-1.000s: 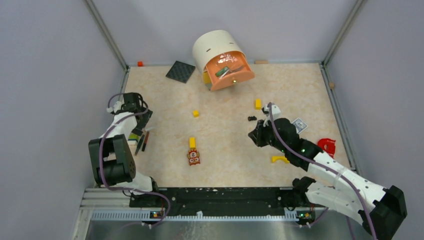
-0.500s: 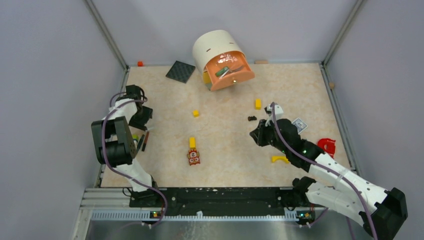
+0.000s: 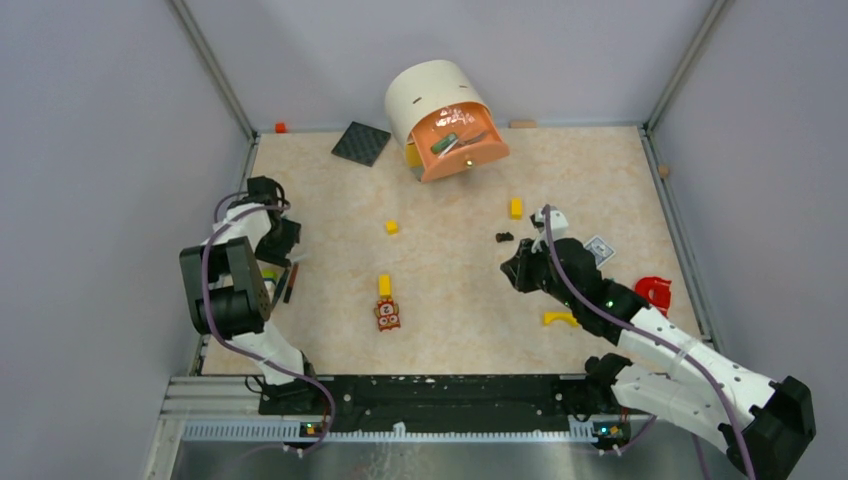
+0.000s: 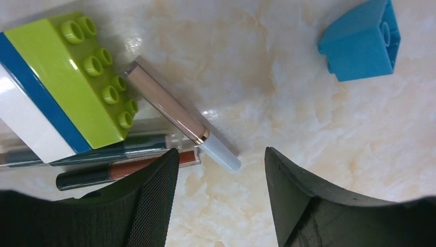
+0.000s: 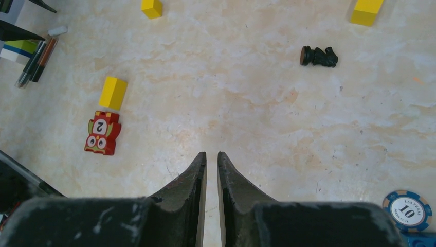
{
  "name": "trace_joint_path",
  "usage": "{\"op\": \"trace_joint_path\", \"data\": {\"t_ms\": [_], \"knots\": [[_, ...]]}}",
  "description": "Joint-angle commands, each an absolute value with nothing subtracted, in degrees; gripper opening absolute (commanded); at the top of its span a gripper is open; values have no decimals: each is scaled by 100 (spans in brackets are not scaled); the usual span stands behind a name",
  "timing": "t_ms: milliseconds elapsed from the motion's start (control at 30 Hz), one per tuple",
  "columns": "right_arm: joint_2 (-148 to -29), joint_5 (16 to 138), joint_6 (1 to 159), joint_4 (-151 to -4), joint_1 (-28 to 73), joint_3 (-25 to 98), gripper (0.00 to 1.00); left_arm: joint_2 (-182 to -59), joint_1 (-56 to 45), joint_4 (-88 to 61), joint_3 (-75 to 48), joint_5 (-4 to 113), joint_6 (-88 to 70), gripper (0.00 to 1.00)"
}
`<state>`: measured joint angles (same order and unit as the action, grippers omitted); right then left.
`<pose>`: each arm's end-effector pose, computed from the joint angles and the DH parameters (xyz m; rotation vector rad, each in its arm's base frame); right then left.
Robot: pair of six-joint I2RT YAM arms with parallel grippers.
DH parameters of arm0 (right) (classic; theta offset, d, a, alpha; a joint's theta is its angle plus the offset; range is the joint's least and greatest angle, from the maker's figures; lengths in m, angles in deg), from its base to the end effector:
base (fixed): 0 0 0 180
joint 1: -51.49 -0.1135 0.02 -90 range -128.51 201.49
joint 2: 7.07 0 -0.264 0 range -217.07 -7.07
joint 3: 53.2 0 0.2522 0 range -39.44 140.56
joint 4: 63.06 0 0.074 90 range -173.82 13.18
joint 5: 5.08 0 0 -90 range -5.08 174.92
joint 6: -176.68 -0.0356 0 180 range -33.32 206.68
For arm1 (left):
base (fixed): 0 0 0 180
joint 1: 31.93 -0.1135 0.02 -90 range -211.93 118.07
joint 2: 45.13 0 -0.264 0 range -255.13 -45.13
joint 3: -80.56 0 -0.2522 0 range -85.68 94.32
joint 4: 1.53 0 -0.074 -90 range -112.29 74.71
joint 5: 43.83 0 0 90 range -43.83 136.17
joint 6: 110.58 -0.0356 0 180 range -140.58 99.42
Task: Organize the makeup
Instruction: Pick up the lipstick at the center of the board.
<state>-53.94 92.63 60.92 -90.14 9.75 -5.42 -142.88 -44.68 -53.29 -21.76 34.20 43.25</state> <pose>0.1448 0.1228 0.2620 -0.2022 2.0671 0.6018 0.3167 0.0792 0.1851 -1.7503 2.1422 0.0710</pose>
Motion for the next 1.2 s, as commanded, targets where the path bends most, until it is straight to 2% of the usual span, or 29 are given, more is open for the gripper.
{"op": "trace_joint_path", "data": {"t_ms": [0,500,967,1067,1167], "knots": [[-5280,9301,6084,-8938,974,-606,13,-13995,-4636,-5120,-2369,3270,4369,68],[-5282,9291,6071,-8944,974,-604,13,-14179,-4775,-4533,-2662,3525,4210,60],[-5262,9288,6081,-8957,974,-595,13,-14683,-4940,-4611,-2469,3698,4221,59],[-5263,9276,6079,-8941,974,-571,13,-14717,-4992,-4624,-2481,3761,4200,53],[-5260,9275,6092,-8939,974,-567,13,-14631,-5028,-4416,-2645,3913,4153,35]]}}
